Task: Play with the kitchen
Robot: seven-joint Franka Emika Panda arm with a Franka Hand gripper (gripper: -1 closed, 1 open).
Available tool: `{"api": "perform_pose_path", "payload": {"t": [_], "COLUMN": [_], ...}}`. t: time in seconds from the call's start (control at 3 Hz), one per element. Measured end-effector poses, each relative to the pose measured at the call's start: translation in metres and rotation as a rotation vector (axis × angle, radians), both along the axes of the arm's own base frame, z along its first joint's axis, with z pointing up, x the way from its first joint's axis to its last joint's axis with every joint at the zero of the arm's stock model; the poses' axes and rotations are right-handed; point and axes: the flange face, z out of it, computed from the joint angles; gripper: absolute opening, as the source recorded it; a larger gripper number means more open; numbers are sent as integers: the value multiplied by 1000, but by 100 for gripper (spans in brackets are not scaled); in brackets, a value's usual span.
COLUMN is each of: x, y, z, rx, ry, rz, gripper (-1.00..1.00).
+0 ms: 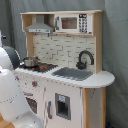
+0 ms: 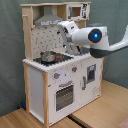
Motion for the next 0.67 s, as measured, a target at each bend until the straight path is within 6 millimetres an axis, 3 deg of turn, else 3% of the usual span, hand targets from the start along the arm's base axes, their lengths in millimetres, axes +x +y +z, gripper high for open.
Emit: {"api": "perform_pose_path", "payload": {"t": [0.67], "x": [32], "y": [-20], "z": [19], "rx": [165], "ry": [138], "rz": [-45], "gripper": [100]}}
